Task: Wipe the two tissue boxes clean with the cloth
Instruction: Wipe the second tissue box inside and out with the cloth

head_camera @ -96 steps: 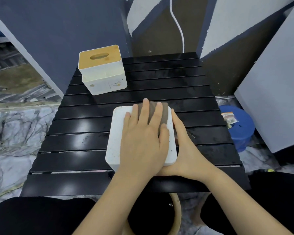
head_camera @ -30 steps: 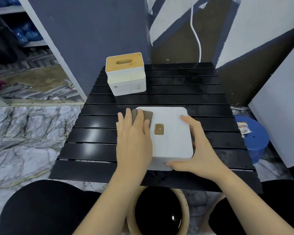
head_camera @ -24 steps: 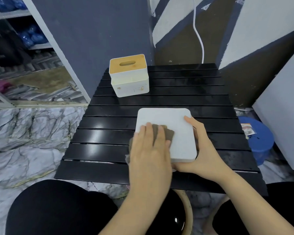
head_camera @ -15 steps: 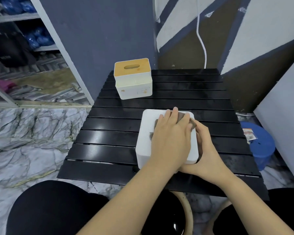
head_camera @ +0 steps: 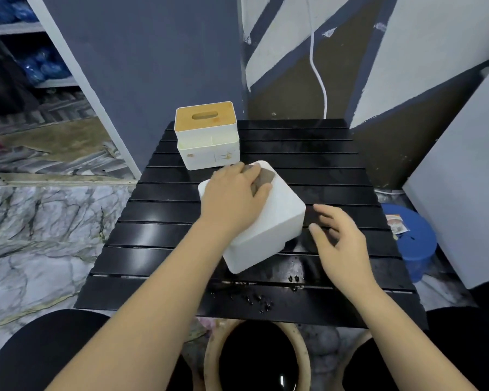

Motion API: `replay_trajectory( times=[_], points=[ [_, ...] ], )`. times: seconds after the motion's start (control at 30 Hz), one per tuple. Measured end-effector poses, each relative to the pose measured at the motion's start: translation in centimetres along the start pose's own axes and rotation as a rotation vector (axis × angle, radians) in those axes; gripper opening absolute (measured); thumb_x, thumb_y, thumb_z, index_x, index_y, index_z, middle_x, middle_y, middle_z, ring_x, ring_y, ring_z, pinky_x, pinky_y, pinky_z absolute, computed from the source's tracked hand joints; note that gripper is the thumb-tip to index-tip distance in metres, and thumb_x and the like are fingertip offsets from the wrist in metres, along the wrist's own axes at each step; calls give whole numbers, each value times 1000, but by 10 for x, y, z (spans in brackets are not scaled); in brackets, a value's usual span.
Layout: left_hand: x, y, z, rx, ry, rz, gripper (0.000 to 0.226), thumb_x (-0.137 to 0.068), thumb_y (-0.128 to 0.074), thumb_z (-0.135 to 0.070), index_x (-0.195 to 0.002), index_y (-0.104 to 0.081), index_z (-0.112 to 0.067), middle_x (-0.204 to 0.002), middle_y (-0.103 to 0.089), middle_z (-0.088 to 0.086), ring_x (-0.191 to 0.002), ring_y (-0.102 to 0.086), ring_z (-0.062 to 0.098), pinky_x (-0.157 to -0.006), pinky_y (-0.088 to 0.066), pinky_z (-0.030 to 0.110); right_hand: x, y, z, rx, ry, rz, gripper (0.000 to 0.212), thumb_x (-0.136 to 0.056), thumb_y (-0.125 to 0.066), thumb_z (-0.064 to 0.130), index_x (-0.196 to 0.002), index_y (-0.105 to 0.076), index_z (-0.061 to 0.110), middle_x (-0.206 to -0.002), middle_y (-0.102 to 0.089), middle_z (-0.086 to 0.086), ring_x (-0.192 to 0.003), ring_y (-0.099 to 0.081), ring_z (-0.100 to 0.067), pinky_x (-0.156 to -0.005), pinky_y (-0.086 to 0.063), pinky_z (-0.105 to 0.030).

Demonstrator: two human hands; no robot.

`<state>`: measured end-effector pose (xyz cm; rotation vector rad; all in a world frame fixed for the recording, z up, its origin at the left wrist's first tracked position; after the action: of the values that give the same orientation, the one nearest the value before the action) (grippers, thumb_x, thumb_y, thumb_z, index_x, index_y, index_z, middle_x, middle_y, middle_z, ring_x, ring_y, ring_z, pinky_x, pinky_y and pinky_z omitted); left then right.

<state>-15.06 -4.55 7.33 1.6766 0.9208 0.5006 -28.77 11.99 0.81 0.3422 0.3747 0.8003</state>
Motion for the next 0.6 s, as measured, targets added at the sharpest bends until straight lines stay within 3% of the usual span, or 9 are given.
replay_trajectory(
  times=[0.1, 0.17, 0.27, 0.37, 0.47, 0.53, 0.6],
  points=[
    [-3, 8, 20, -82, 49, -22, 55, -103, -39, -53, -152, -44, -28, -150, -48, 3, -129, -45, 33, -108, -34, 41, 4, -2, 46, 62, 152, -90, 28, -102, -59, 13, -129, -63, 21, -130, -62, 9, -125, -56, -9, -109, -47, -42],
    [-6, 10, 28, -140, 95, -33, 56, -101, -39, -56, -149, -45, -28, -143, -49, 6, -118, -47, 37, -103, -37, 43, 10, -33, 84, 155, 251, 26, 33, -103, -53, 22, -134, -61, 16, -139, -60, 4, -133, -52, -15, -119, -36, -45],
    [-8, 18, 42, -51, 169, -9, 50, -100, -45, -53, -139, -54, -22, -130, -52, 8, -114, -49, 38, -94, -41, 42, 8, -76, 102, 445, 222, 242, 48, -108, -41, 37, -150, -47, 12, -162, -38, -4, -151, -31, -20, -129, -6, -44],
    [4, 23, 62, 260, 229, -13, 37, -99, -56, -43, -126, -64, -20, -116, -62, -1, -111, -58, 26, -84, -43, 35, -4, -87, 99, 675, 198, 281, 50, -107, -41, 42, -143, -46, 7, -156, -39, -10, -147, -32, -28, -126, -13, -48],
    [37, 12, 74, 699, 273, -53, 35, -100, -60, -33, -133, -65, -24, -114, -67, -13, -111, -62, 10, -94, -48, 26, -15, -88, 100, 749, 228, 199, 55, -102, -32, 47, -124, -56, 3, -130, -54, -14, -126, -49, -37, -115, -31, -53],
    [68, -3, 75, 942, 308, -138, 35, -103, -56, -30, -137, -62, -25, -120, -66, -21, -114, -60, -3, -96, -44, 11, -18, -93, 96, 803, 264, 202, 75, -96, -17, 51, -136, -55, 1, -135, -53, -20, -128, -49, -42, -115, -31, -57],
    [100, -30, 75, 1108, 418, -194, 39, -107, -47, -32, -144, -55, -24, -138, -58, -20, -126, -51, -9, -98, -35, 2, -19, -98, 89, 872, 264, 287, 90, -91, 0, 56, -157, -36, 5, -158, -35, -25, -147, -31, -43, -123, -16, -57]
  ],
)
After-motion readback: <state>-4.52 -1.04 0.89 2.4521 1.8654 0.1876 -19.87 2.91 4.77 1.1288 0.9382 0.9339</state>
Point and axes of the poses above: each hand's wrist, its own x-axis away from the middle knuckle, its own y-axis out of the back of the hand, z = x × y, the point moved 10 cm from there along -x, towards the middle knuckle
